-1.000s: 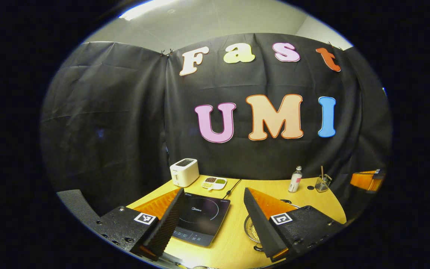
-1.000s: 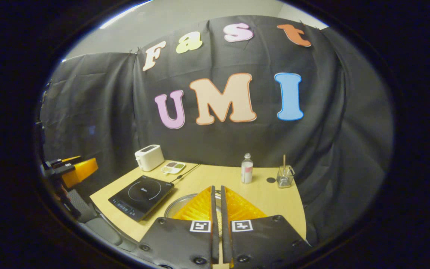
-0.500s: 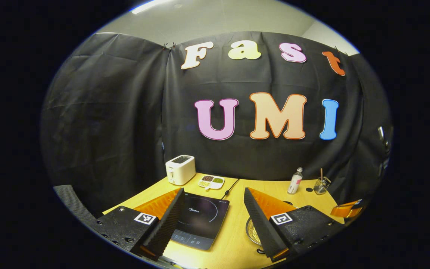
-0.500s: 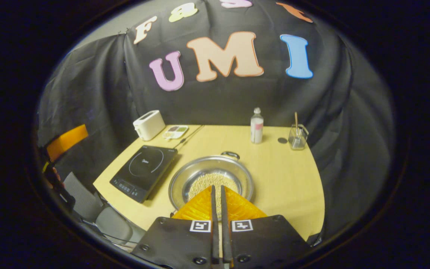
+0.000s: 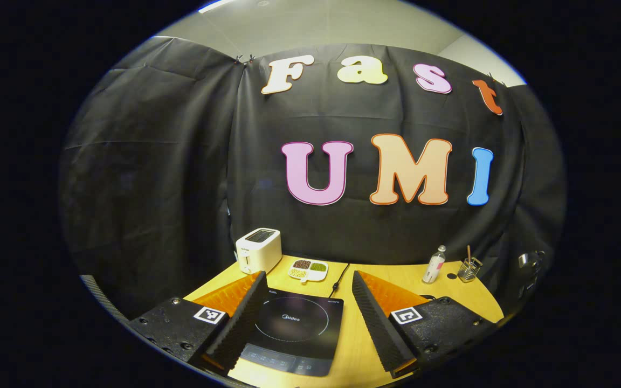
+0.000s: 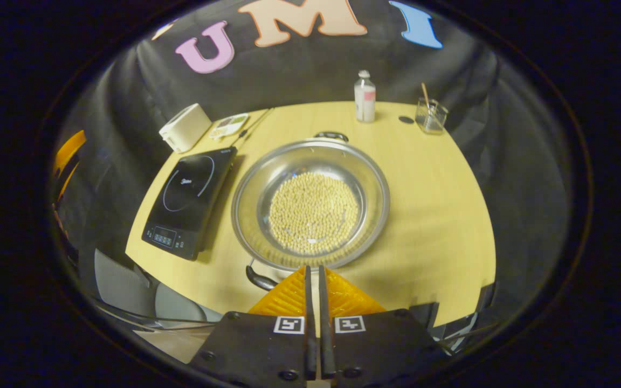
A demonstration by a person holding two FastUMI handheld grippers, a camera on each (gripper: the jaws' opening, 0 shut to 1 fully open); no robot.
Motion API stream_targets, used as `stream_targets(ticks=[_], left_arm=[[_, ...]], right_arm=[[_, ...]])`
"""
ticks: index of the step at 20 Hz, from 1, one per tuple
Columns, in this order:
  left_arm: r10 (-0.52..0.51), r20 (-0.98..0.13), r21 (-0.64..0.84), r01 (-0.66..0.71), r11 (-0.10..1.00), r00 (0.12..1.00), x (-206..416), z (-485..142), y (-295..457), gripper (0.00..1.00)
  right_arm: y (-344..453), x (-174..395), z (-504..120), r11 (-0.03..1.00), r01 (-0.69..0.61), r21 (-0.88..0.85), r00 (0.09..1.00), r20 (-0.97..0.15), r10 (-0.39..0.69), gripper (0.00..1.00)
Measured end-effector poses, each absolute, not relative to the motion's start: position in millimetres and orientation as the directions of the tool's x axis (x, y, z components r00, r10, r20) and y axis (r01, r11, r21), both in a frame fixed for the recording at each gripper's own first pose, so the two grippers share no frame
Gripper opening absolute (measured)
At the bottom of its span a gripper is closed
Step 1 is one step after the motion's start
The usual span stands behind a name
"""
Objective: First push the handle of the pot to place it horizontally, then grasp the pot with both hands and set it on the induction cooktop.
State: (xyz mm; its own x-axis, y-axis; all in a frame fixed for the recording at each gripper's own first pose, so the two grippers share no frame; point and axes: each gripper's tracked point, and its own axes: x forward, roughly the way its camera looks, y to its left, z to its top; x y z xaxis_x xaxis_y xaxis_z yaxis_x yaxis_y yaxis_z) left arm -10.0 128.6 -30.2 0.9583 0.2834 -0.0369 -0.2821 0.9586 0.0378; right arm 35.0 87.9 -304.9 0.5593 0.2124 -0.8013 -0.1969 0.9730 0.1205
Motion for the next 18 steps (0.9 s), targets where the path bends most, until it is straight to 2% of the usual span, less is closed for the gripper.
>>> stream_targets(ticks=[2, 3, 7, 8, 12, 13, 15, 16, 17, 18], left_arm=[[0.269, -0.043, 0.036, -0.268, 0.963, 0.962, -4.9, -32.9, 136.6, 0.93], [0.262, -0.046, 0.037, -0.260, 0.965, 0.964, -3.1, -33.5, 139.9, 0.96], [0.238, -0.053, 0.050, -0.235, 0.971, 0.970, 4.3, -37.4, 154.3, 0.96], [0.231, -0.058, 0.052, -0.228, 0.972, 0.971, 4.8, -39.0, 157.0, 0.93], [0.209, -0.082, 0.064, -0.204, 0.977, 0.974, 6.5, -48.2, 167.9, 0.92], [0.208, -0.085, 0.070, -0.202, 0.977, 0.975, 7.0, -49.1, 171.7, 0.96], [0.204, -0.085, 0.081, -0.197, 0.977, 0.975, 8.8, -49.0, 179.1, 0.92], [0.202, -0.087, 0.086, -0.195, 0.977, 0.976, 9.5, -49.6, 182.5, 0.92], [0.199, -0.088, 0.088, -0.192, 0.978, 0.976, 9.4, -50.2, 185.2, 0.92], [0.196, -0.090, 0.091, -0.188, 0.978, 0.977, 10.4, -51.0, 187.5, 0.92]], right_arm=[[87.4, 28.9, -324.3, 0.982, -0.145, 0.124, 0.506, -0.844, 0.181, 0.07], [86.6, 26.7, -332.7, 0.985, -0.124, 0.118, 0.484, -0.860, 0.164, 0.06], [85.2, 23.6, -365.1, 0.993, -0.076, 0.088, 0.419, -0.901, 0.112, 0.06], [84.6, 24.5, -373.1, 0.995, -0.066, 0.074, 0.410, -0.907, 0.095, 0.06], [88.6, 26.9, -392.4, 0.998, -0.043, 0.043, 0.390, -0.919, 0.057, 0.06], [90.9, 27.6, -396.0, 0.999, -0.039, 0.037, 0.388, -0.920, 0.049, 0.07], [94.9, 27.4, -402.6, 0.999, -0.041, 0.016, 0.383, -0.923, 0.031, 0.06], [98.0, 27.3, -404.6, 0.999, -0.043, 0.010, 0.382, -0.924, 0.026, 0.05], [101.5, 26.1, -407.1, 0.999, -0.046, 0.004, 0.381, -0.924, 0.022, 0.00], [102.1, 25.0, -408.0, 0.999, -0.048, -0.014, 0.384, -0.923, 0.006, 0.05]])
